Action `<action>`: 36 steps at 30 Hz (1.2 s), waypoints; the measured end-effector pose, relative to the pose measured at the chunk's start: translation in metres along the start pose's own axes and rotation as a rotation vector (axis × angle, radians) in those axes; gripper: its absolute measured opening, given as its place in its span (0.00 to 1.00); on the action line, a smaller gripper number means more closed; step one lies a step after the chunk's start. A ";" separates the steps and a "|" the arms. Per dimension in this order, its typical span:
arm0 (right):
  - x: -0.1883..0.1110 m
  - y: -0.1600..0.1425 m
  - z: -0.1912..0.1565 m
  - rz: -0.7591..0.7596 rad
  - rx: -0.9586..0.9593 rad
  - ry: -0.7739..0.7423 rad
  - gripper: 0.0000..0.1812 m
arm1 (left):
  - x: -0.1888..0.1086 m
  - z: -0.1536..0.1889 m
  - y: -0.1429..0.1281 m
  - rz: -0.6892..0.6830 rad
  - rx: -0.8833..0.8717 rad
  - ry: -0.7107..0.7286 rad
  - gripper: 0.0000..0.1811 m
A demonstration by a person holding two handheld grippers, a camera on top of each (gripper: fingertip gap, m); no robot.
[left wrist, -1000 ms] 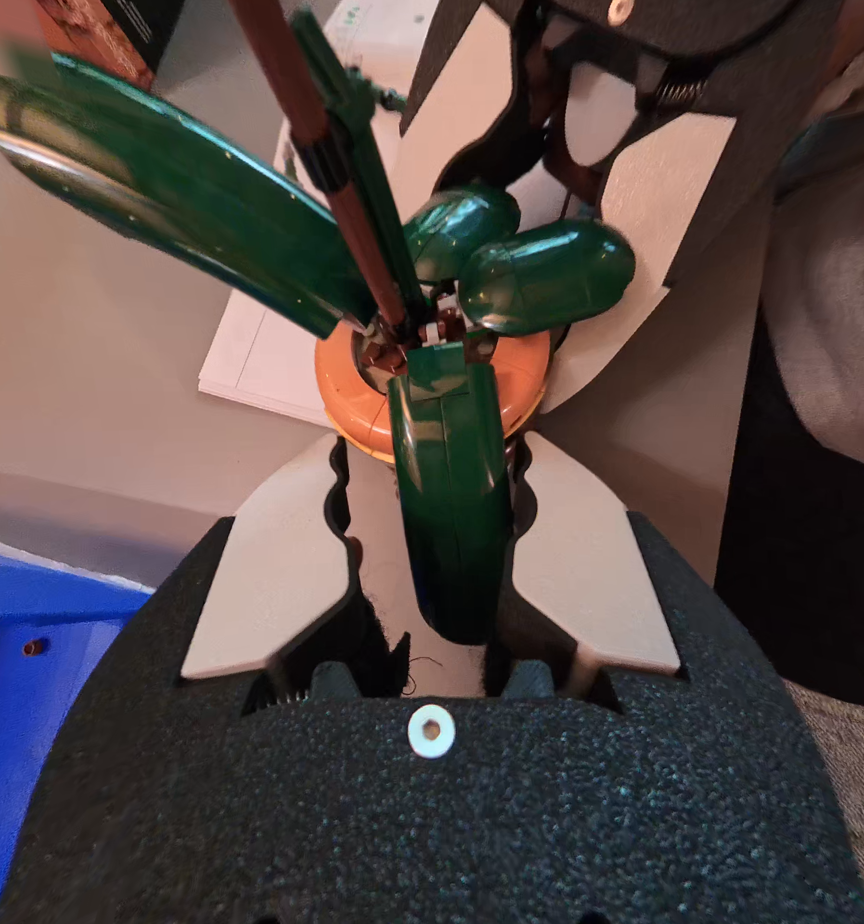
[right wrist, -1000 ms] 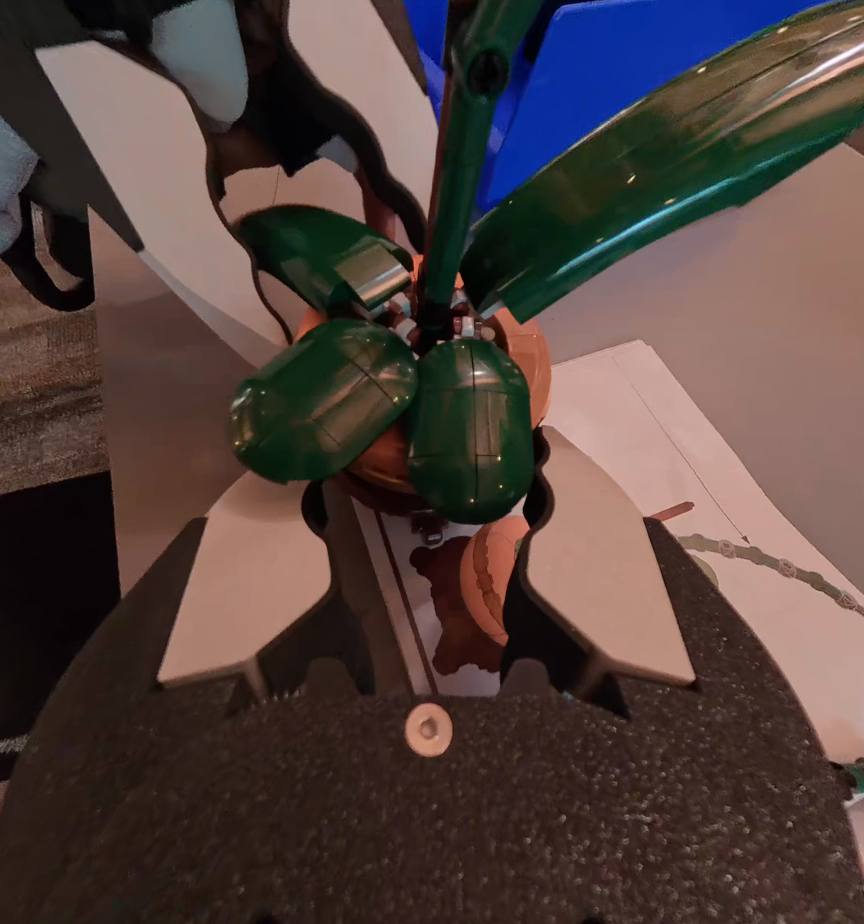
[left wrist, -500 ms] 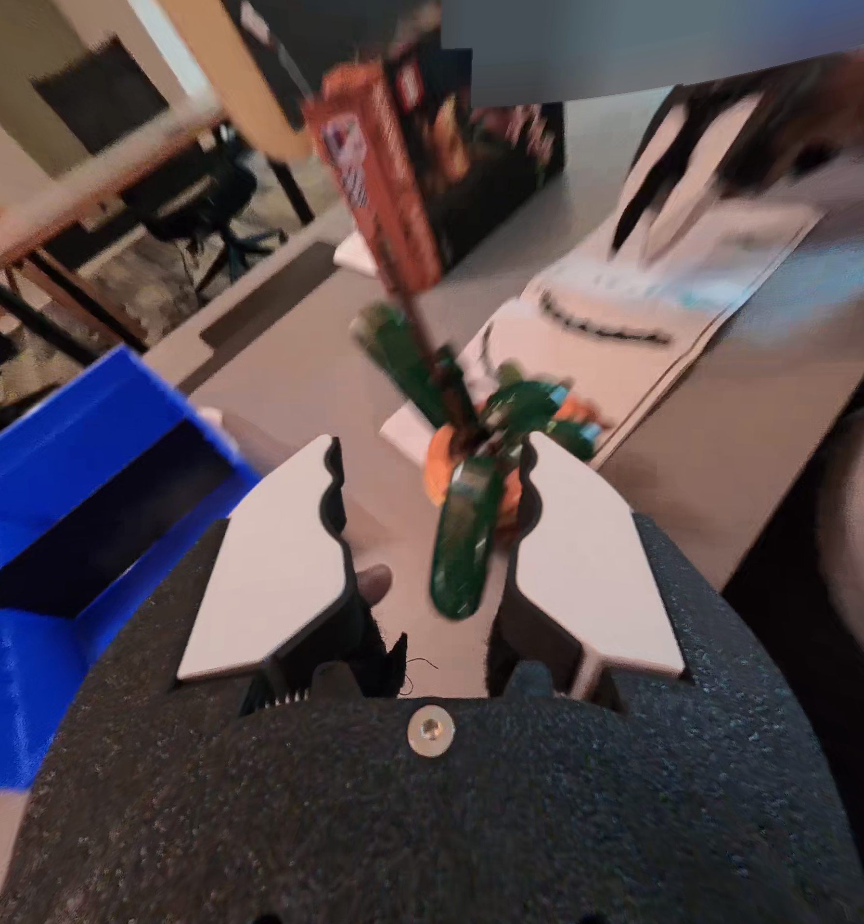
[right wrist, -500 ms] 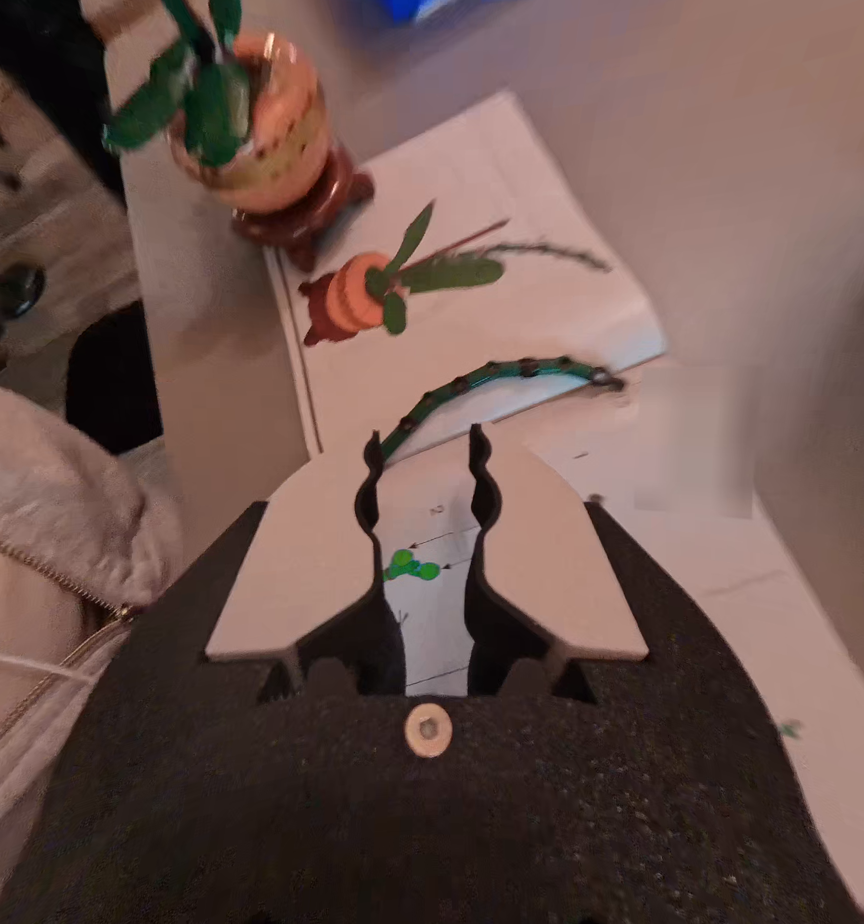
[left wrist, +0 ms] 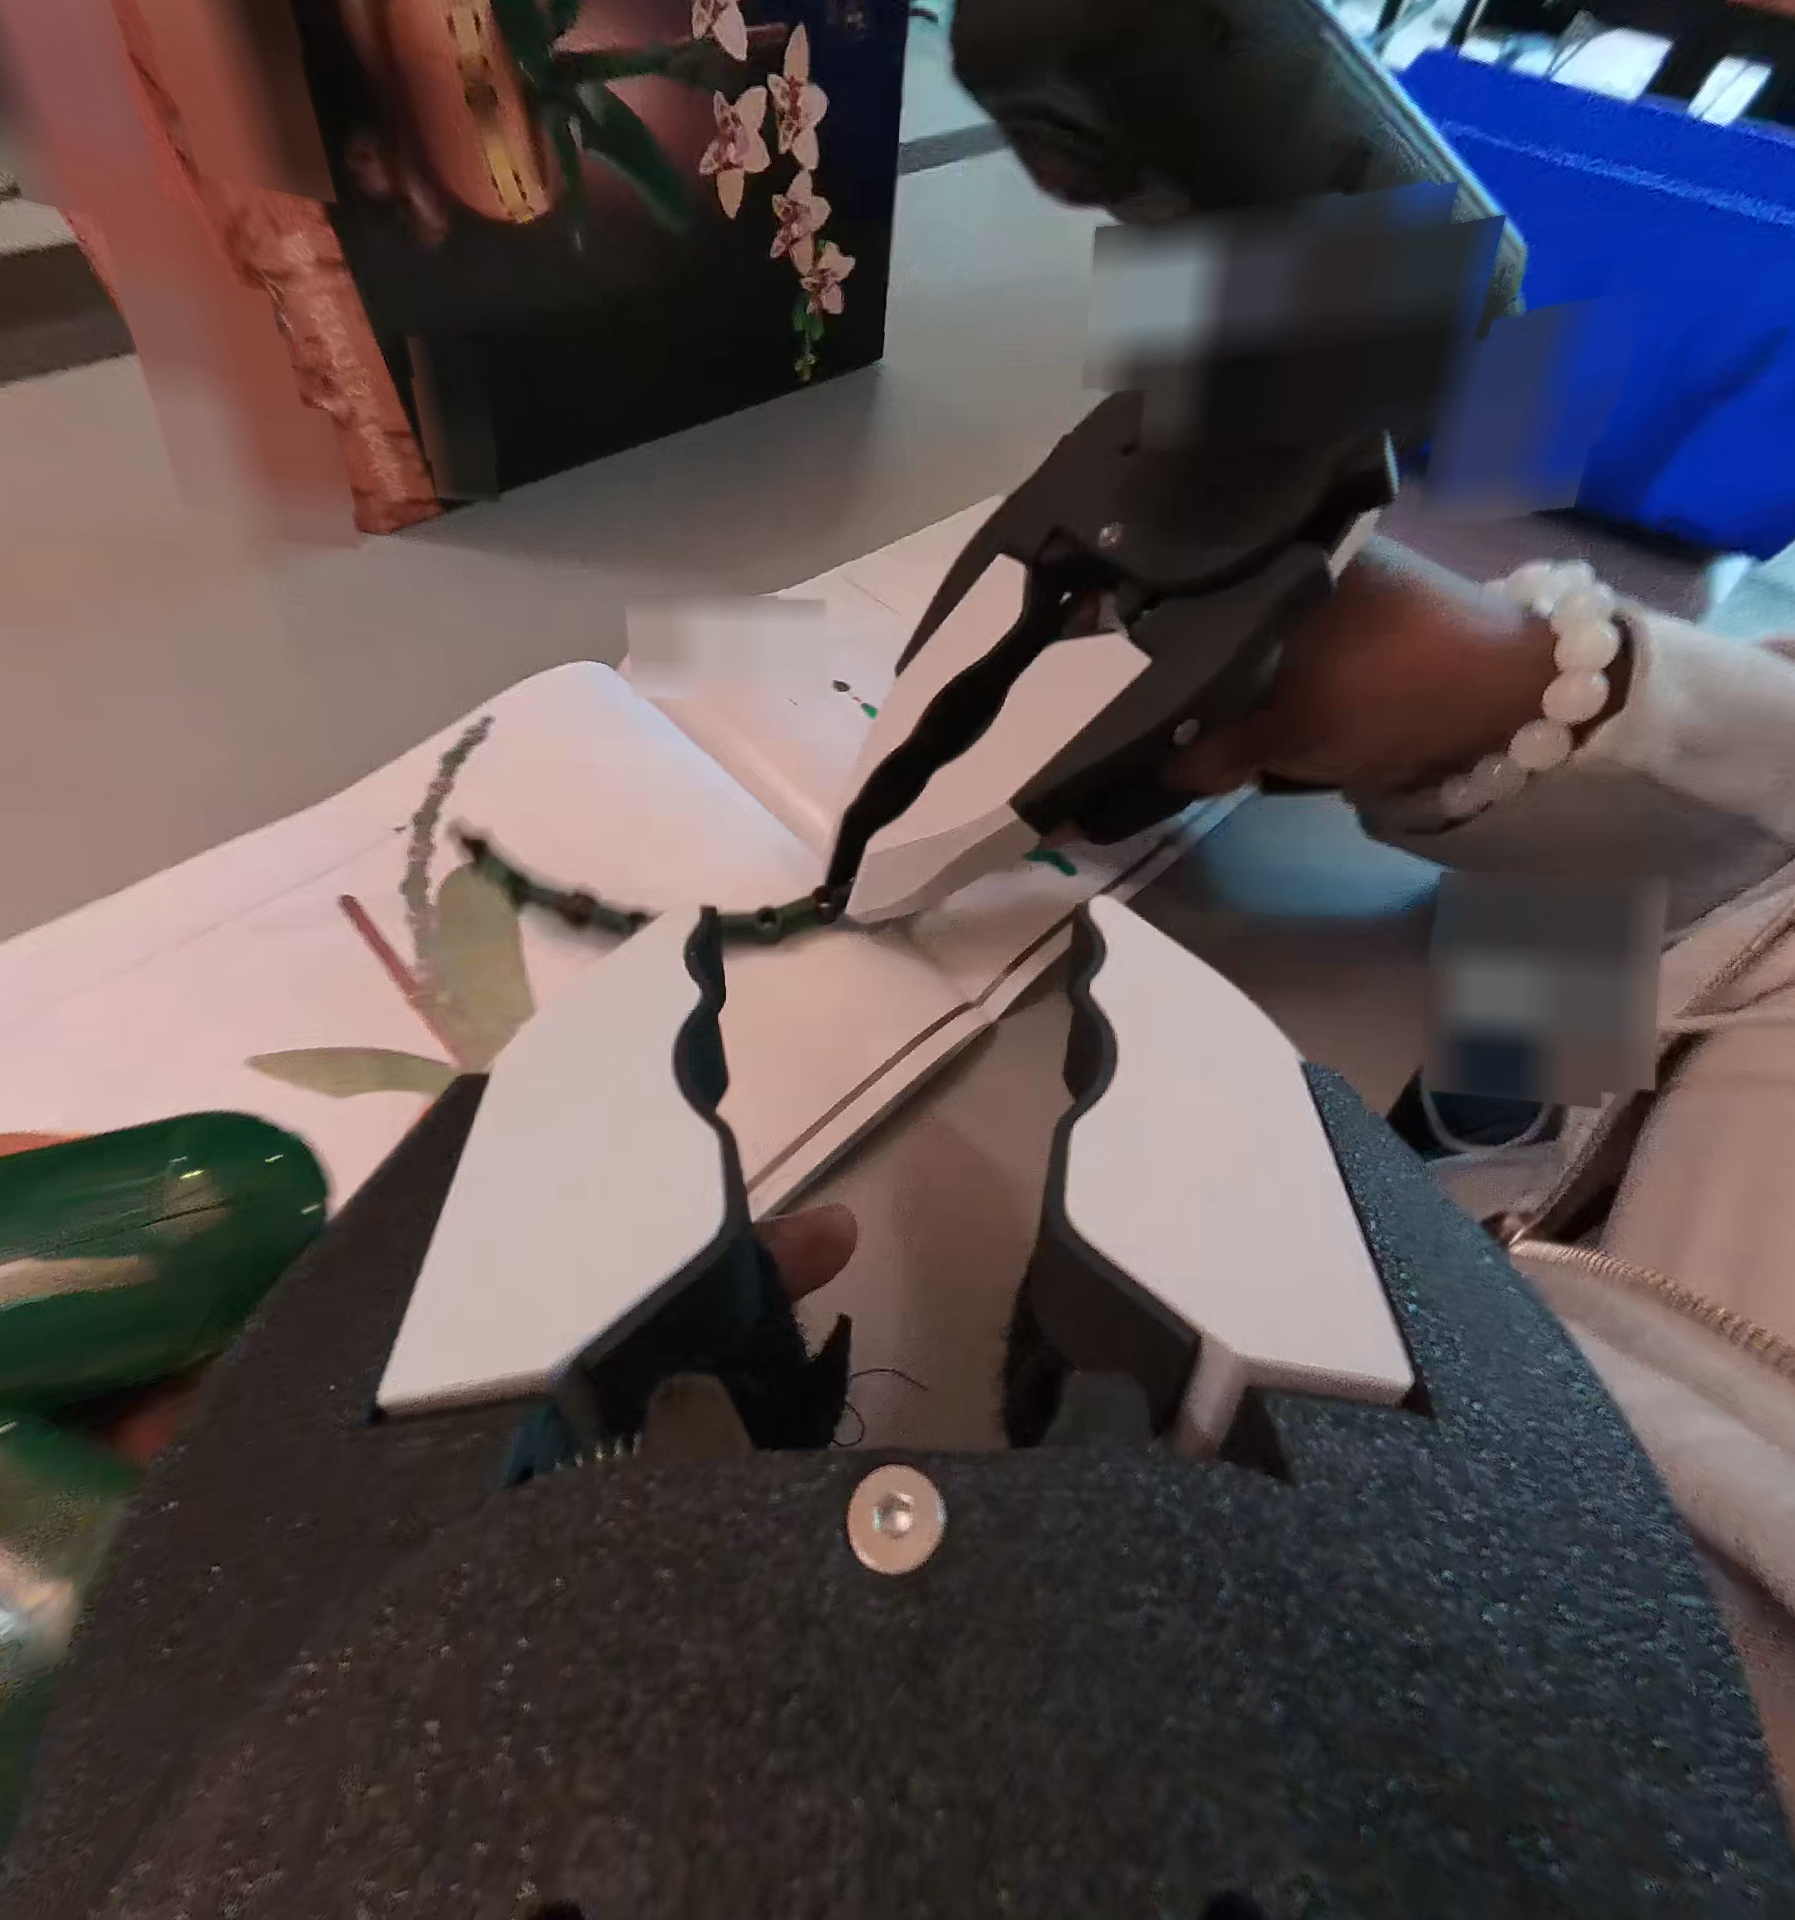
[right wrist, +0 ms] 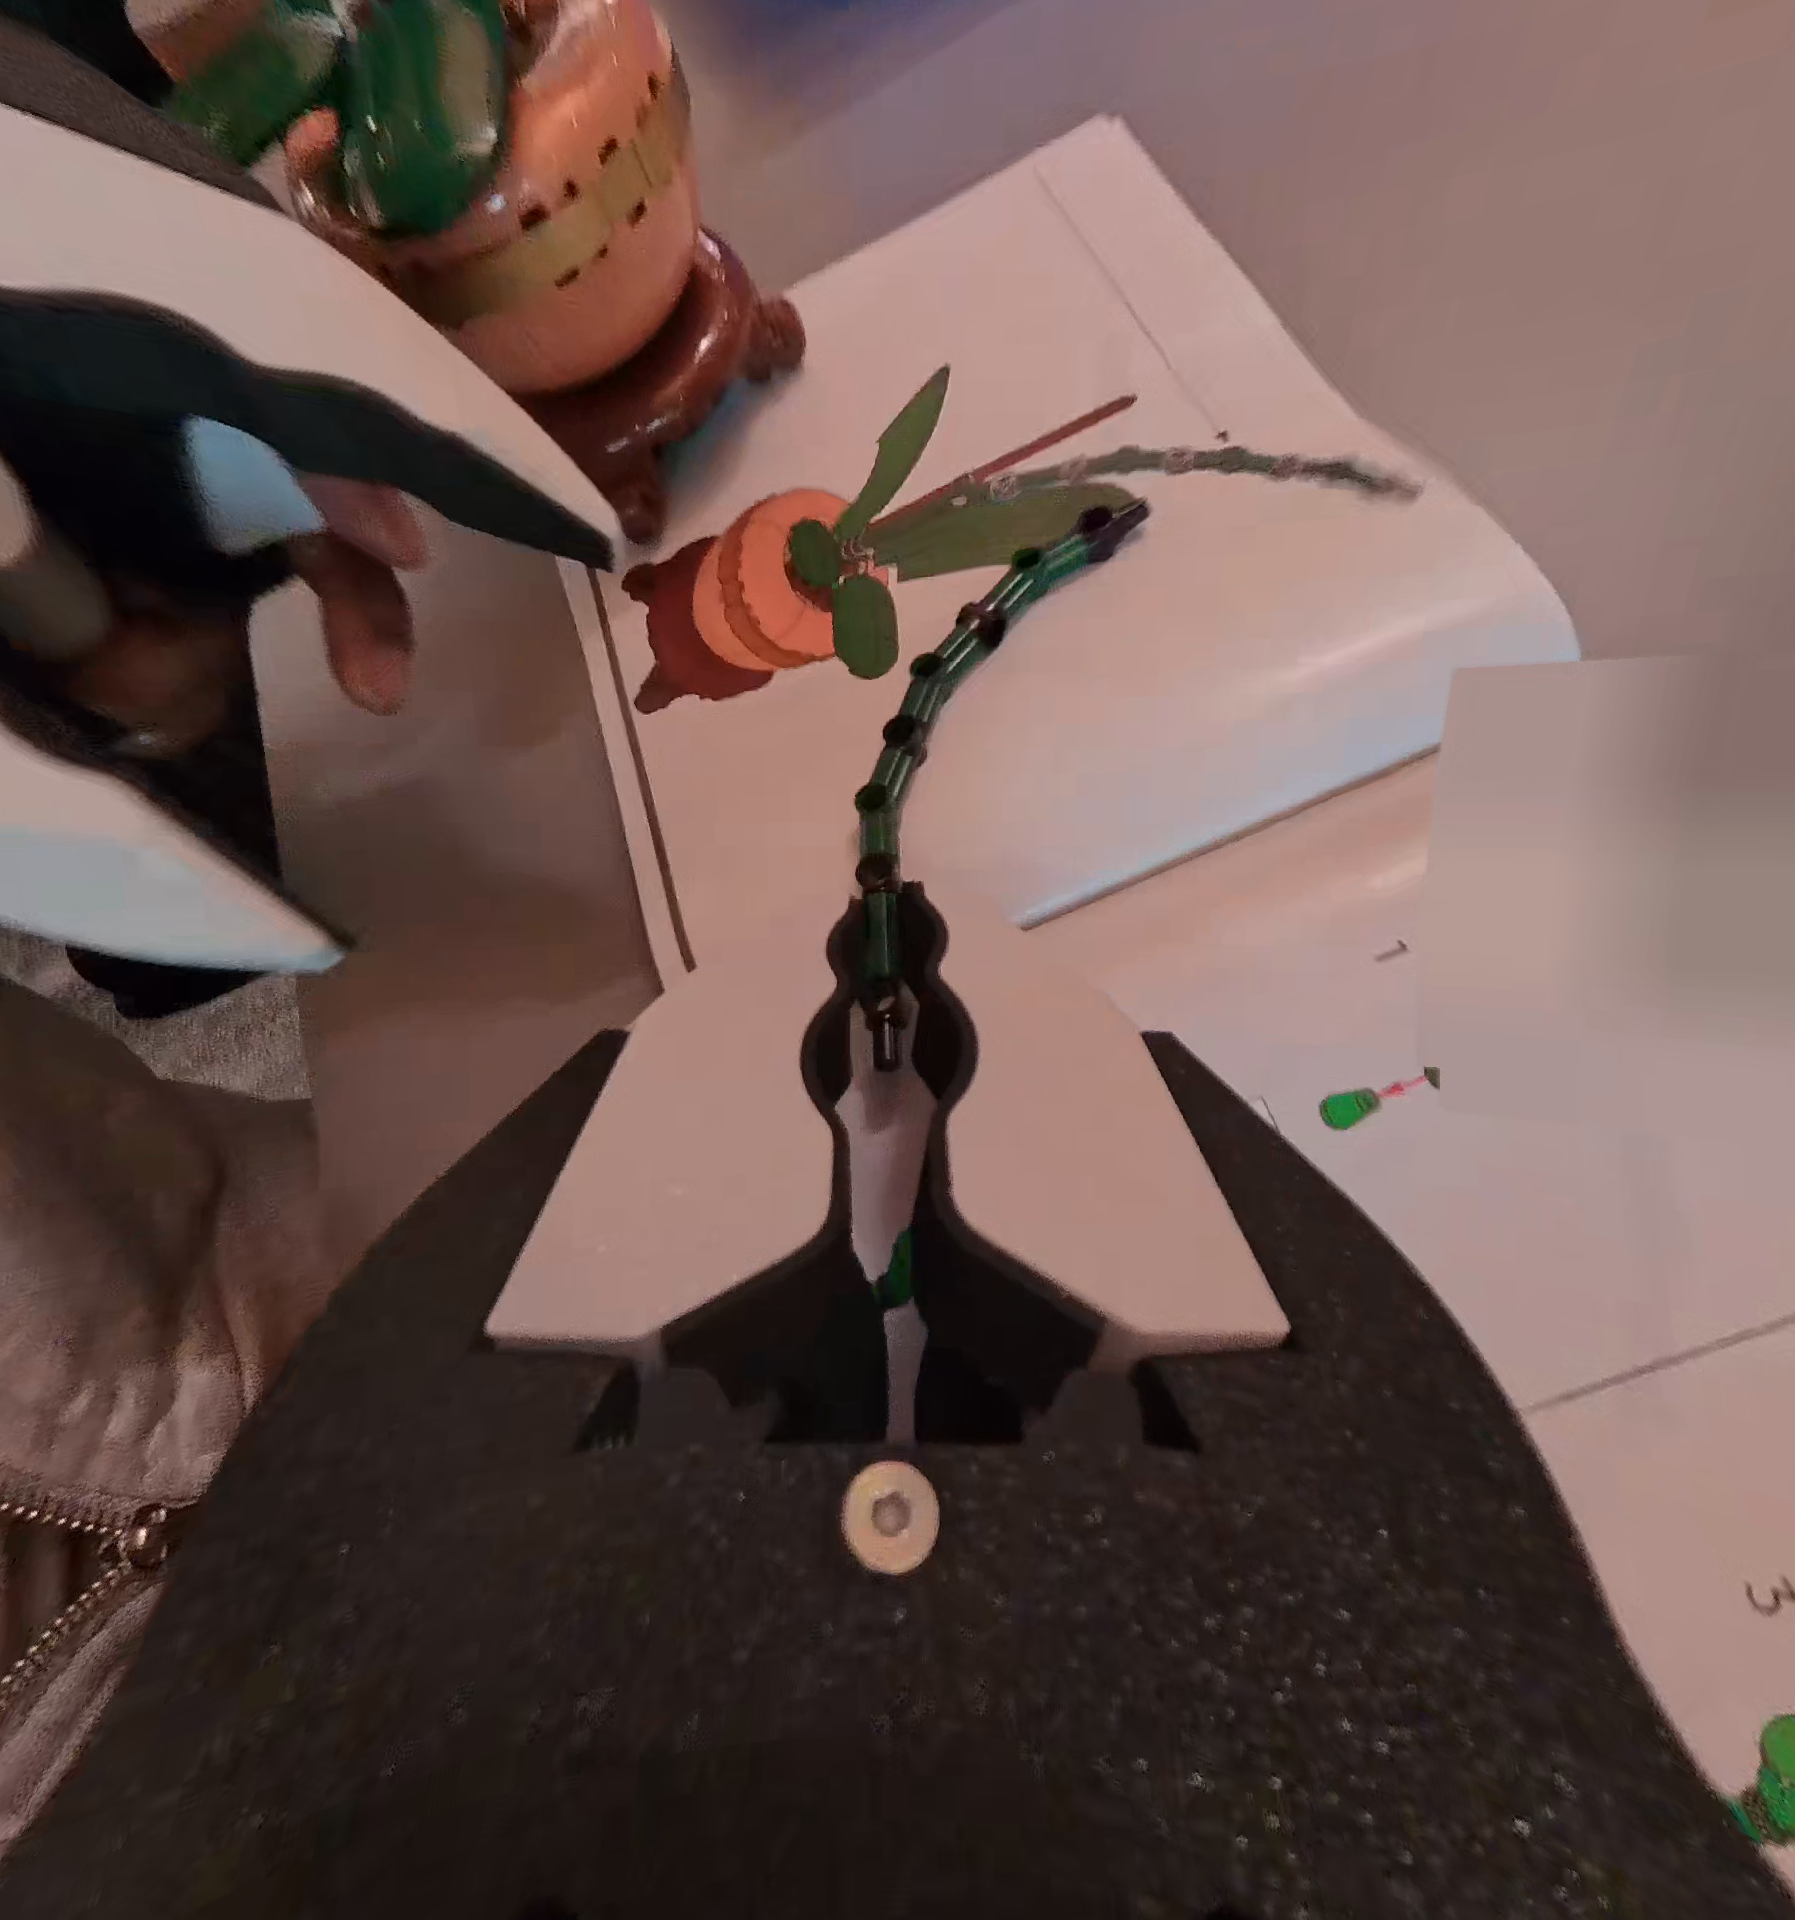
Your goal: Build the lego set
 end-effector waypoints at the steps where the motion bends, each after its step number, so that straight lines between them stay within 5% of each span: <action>1: -0.004 -0.002 0.001 0.031 -0.002 -0.006 0.03 | 0.003 -0.001 0.000 0.017 -0.056 -0.001 0.34; 7: -0.030 0.003 -0.005 0.261 -0.159 -0.056 0.03 | 0.022 -0.004 -0.017 0.100 -0.596 -0.185 0.28; 11: -0.051 0.013 -0.020 0.489 -0.320 -0.051 0.03 | 0.028 -0.011 -0.002 0.328 -0.779 -0.300 0.19; 15: -0.063 0.016 -0.027 0.580 -0.365 -0.088 0.03 | 0.028 -0.005 0.021 0.428 -0.662 -0.340 0.04; 18: -0.068 0.014 -0.032 0.612 -0.417 -0.048 0.04 | 0.024 0.001 0.030 0.424 -0.545 -0.355 0.04; 23: -0.092 0.021 -0.027 0.751 -0.292 0.247 0.19 | 0.001 0.010 0.042 0.303 -0.278 -0.330 0.04; 29: -0.077 0.047 -0.037 0.656 -0.007 0.789 0.19 | -0.011 0.029 0.050 0.047 0.007 -0.392 0.04; 31: -0.069 0.049 -0.044 0.636 -0.071 0.786 0.06 | -0.010 0.034 0.052 0.003 0.056 -0.400 0.04; 36: -0.084 0.062 -0.036 0.882 0.024 0.730 0.04 | -0.010 0.037 0.053 0.056 0.105 -0.358 0.15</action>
Point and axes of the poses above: each gripper's, where its closed fingertips meet, x out along the fingers, y out of its top, z = x × y across the jaws, the point moved 7 cm from there along -x, back along the fingers, and after that the axes turned 3 degrees about z, right-handed, at the moved point
